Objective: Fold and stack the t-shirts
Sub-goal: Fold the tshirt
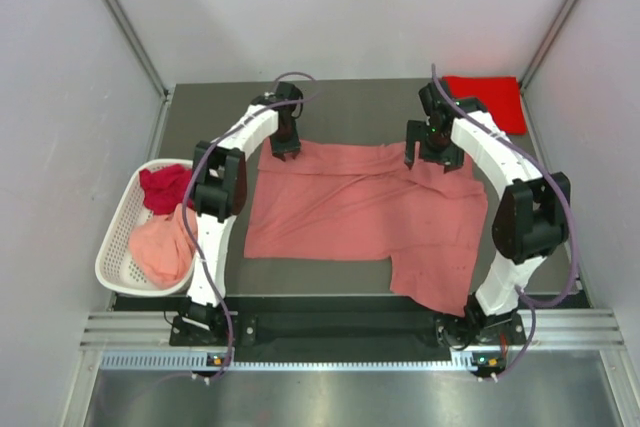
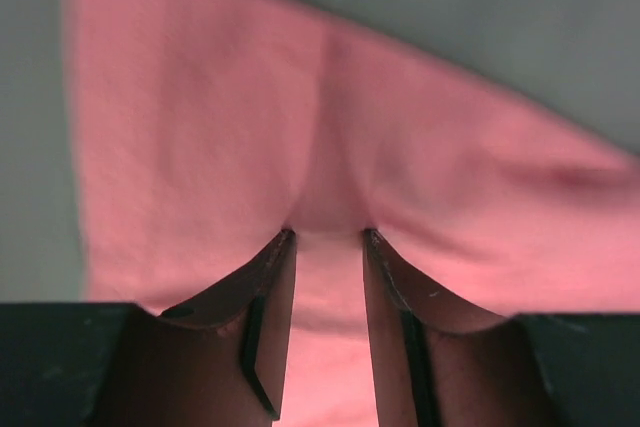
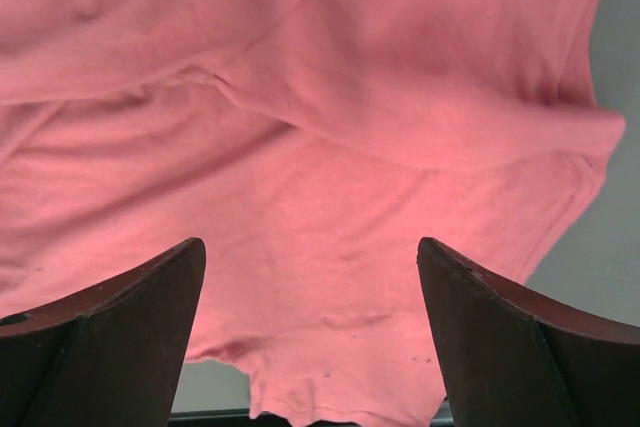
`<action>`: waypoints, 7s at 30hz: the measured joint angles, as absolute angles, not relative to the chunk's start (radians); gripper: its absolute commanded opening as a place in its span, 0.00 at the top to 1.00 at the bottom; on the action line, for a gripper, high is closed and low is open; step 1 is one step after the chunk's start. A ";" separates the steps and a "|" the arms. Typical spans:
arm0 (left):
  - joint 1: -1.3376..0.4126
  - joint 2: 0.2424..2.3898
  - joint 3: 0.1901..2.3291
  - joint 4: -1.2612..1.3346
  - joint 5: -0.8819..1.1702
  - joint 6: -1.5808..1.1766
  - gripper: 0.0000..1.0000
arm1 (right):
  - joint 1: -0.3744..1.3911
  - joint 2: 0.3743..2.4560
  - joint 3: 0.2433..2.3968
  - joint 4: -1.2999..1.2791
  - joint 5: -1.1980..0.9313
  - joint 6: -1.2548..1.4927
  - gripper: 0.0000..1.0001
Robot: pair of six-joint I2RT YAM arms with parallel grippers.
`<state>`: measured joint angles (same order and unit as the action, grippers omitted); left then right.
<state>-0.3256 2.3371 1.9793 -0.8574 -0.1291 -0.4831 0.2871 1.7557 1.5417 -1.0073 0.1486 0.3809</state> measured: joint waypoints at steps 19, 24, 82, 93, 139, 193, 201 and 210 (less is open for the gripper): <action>-0.140 2.511 2.285 -0.865 -0.036 -0.456 0.60 | 0.287 1.932 1.718 -1.032 0.062 0.358 0.07; -0.140 2.473 2.224 -0.815 -0.033 -0.440 0.51 | 0.266 1.955 1.750 -1.040 0.059 0.368 0.10; -0.104 2.409 2.051 -0.582 0.072 -0.247 0.62 | -0.121 2.271 1.991 -0.712 -0.100 0.334 0.43; -0.104 2.407 2.047 -0.591 0.067 -0.268 0.90 | -0.128 2.271 1.956 -0.705 -0.100 0.334 0.43; -0.093 2.366 2.145 -0.617 -0.134 -0.426 0.38 | -0.164 2.331 2.065 -0.768 -0.060 0.377 0.19; -1.086 1.861 1.076 -0.238 0.313 -0.944 0.67 | 0.841 0.857 0.894 -1.224 0.181 1.145 0.44; -1.090 1.892 1.121 -0.252 0.272 -0.940 1.00 | 0.841 0.848 0.849 -1.214 0.167 1.146 0.46; -1.001 1.891 1.277 -0.371 0.141 -0.834 1.00 | 0.841 1.015 0.813 -1.146 0.137 1.104 0.45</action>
